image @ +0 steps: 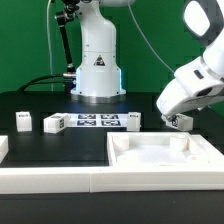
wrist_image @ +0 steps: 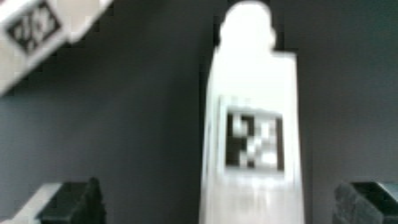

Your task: Assemble square table

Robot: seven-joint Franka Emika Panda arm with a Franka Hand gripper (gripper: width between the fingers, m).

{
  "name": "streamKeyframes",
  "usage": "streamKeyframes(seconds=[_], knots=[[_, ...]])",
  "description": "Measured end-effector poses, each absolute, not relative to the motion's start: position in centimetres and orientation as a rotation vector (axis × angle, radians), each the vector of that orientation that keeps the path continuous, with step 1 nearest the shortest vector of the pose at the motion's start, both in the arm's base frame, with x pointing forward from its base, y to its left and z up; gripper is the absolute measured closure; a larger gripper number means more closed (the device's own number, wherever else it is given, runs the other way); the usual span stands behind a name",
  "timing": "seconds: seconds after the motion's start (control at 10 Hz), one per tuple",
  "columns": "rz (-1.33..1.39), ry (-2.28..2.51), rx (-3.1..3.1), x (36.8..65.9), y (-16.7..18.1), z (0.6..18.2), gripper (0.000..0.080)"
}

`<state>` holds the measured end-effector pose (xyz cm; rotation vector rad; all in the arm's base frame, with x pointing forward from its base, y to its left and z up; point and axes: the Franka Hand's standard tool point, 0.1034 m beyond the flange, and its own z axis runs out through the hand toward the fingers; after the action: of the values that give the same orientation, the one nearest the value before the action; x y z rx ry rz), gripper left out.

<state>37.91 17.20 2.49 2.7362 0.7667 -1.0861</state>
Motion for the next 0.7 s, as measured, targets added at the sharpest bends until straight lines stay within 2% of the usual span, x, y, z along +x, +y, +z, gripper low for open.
streamKeyframes(seconds=[0.5,0.7], knots=[[-1.464,0.733,2.515,37.3,17.8,1.3,0.0150],[-1.434,0.734,2.543,37.9,18.0,0.8,0.0150]])
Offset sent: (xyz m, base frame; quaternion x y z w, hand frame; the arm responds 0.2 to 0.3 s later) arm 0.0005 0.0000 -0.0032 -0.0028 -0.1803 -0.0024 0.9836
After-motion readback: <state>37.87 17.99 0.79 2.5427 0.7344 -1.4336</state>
